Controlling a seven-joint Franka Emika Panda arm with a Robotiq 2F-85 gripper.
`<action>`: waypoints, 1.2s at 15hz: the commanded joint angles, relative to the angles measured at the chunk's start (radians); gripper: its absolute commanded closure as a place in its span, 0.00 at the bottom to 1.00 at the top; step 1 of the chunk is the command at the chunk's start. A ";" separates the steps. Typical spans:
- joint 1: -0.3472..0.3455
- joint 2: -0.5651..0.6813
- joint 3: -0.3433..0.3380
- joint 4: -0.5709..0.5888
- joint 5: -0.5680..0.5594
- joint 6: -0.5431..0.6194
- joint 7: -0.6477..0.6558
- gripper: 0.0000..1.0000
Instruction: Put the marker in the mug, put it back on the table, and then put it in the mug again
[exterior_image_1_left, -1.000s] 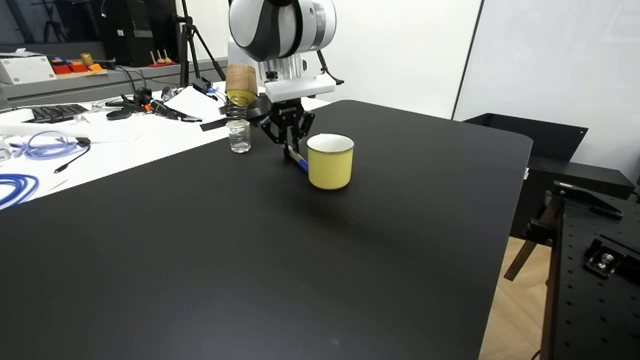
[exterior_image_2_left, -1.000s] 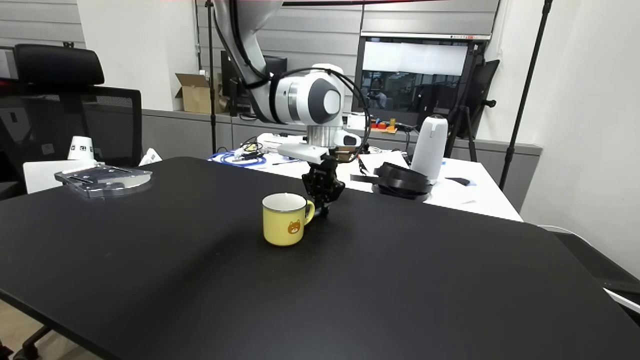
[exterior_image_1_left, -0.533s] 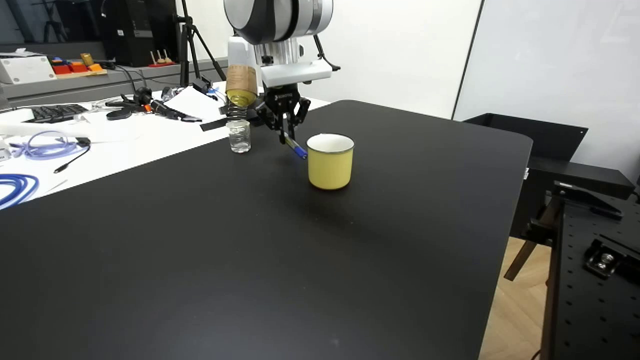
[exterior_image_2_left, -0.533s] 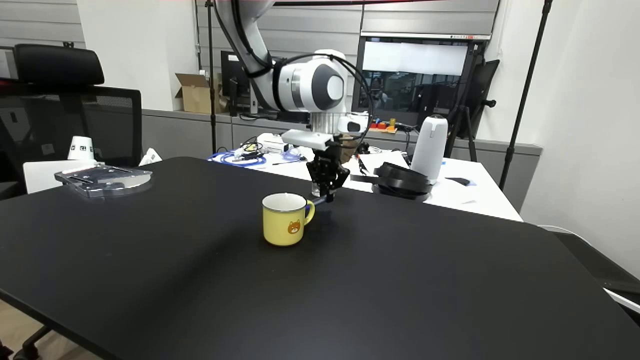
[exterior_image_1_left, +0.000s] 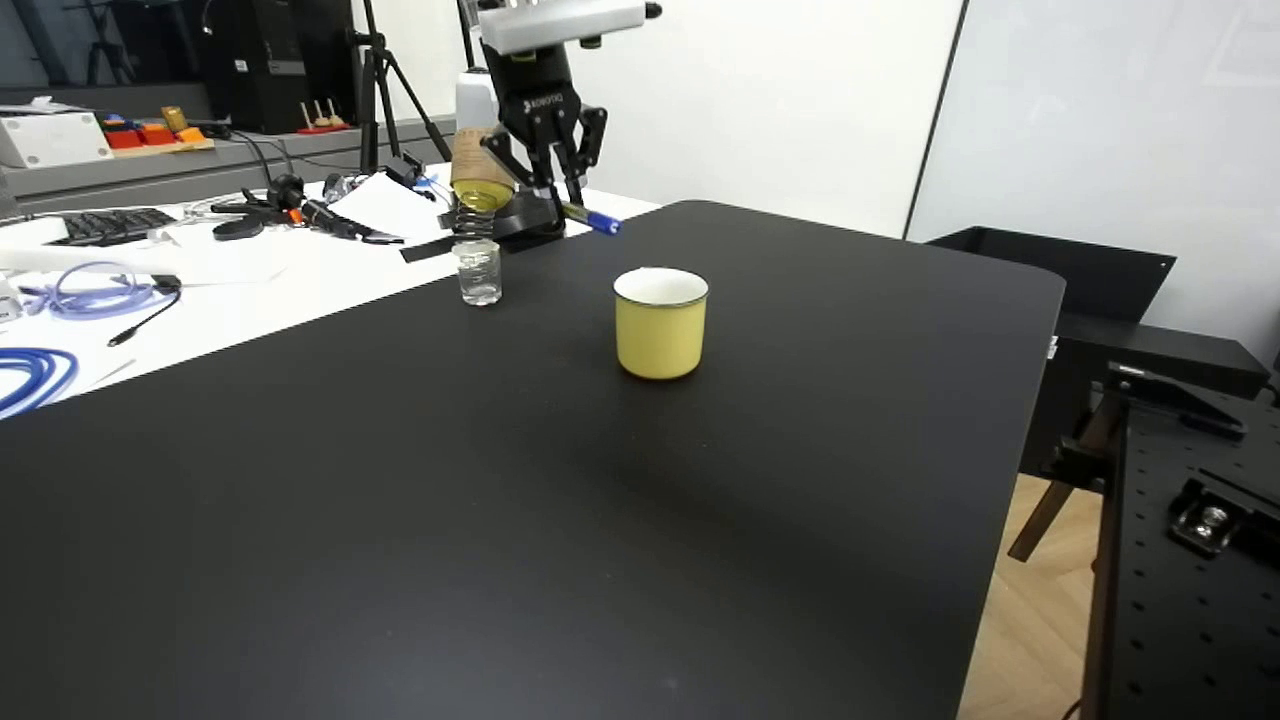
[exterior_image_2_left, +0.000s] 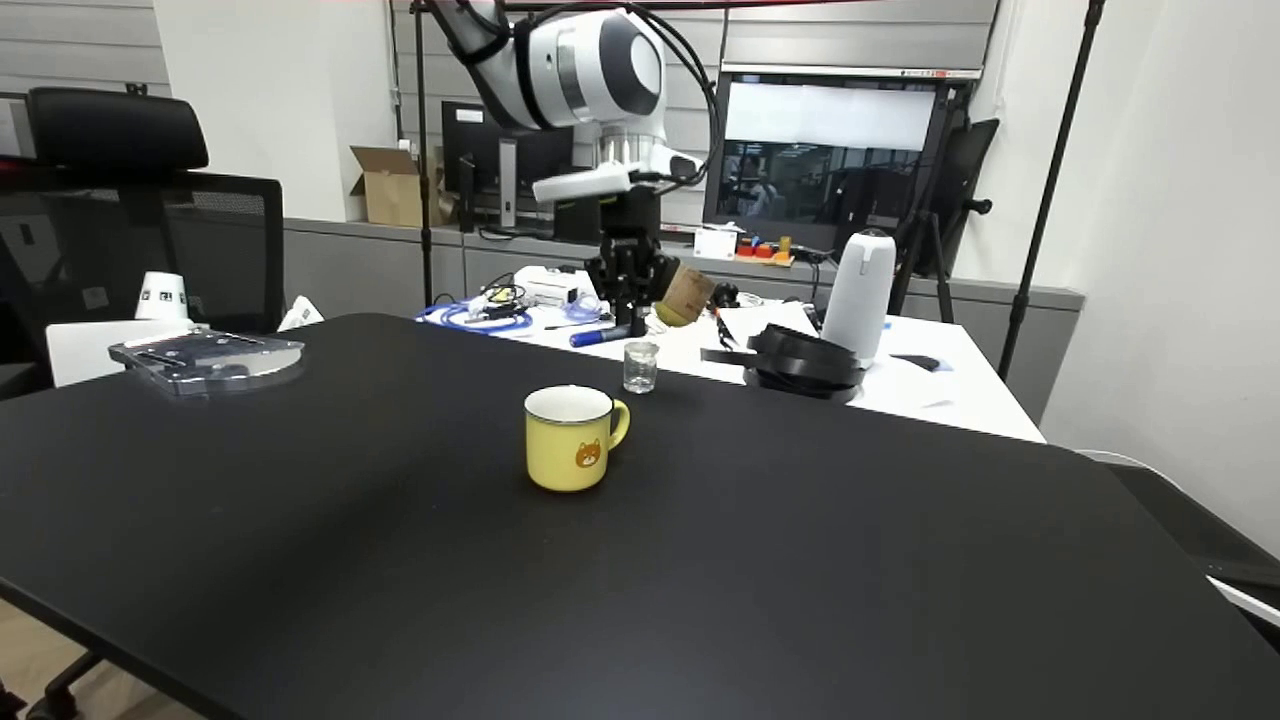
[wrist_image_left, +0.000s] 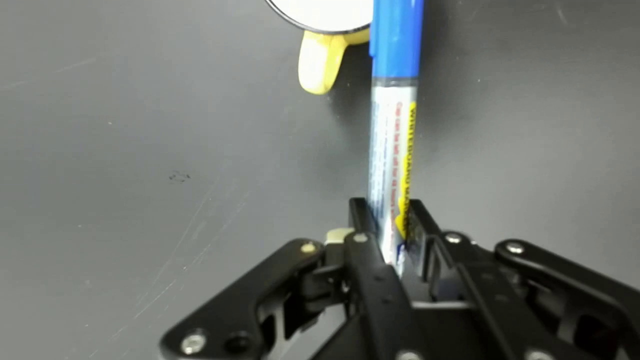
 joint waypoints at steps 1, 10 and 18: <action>0.033 -0.063 -0.001 0.015 -0.070 -0.157 0.007 0.95; 0.022 -0.054 0.063 0.018 -0.084 -0.444 -0.123 0.95; -0.031 0.053 0.087 0.045 -0.072 -0.510 -0.294 0.95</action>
